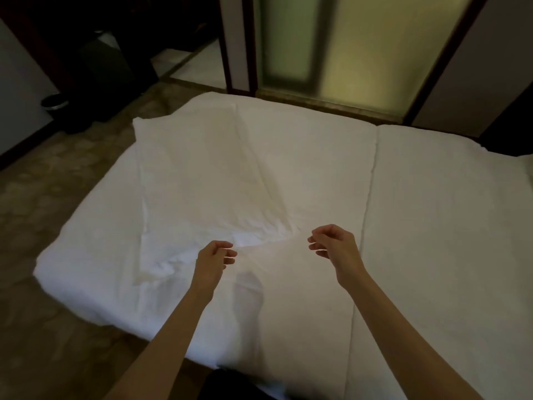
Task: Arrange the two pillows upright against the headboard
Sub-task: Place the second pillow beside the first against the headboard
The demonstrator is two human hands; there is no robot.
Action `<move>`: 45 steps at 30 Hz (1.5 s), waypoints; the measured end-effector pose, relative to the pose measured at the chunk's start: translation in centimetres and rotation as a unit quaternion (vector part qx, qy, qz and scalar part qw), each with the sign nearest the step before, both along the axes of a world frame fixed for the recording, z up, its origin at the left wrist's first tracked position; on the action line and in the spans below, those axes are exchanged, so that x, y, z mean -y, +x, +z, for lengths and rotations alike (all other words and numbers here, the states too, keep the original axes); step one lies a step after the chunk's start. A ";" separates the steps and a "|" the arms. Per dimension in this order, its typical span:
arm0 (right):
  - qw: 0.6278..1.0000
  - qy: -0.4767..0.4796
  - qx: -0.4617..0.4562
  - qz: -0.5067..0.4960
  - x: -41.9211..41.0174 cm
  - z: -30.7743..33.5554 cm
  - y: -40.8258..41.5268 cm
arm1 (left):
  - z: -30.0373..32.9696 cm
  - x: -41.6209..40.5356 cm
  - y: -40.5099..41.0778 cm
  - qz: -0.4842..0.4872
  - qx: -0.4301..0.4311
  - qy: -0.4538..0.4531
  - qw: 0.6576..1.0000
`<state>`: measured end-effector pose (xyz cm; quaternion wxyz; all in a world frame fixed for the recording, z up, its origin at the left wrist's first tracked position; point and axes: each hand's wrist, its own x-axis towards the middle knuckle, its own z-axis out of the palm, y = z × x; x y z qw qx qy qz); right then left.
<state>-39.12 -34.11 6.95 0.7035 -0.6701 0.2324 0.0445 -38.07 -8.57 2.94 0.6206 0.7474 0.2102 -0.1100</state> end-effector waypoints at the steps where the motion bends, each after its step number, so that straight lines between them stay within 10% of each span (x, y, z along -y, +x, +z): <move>1: 1.000 0.000 -0.004 0.005 -1.0 -0.3 1.1 | -0.3 -1.1 0.9 0.007 -0.001 0.004 1.000; 30: 0.950 -0.238 -0.176 0.096 -21.1 -12.4 37.9 | -13.5 -27.1 34.4 0.069 -0.197 0.172 0.963; 38: 0.907 -0.322 -0.264 0.058 -22.4 -20.4 42.9 | -19.1 -27.5 37.5 0.136 -0.218 0.030 0.966; 45: 0.939 -0.192 -0.272 0.082 -21.3 -22.3 42.2 | -19.4 -25.9 37.2 0.133 -0.143 -0.072 0.978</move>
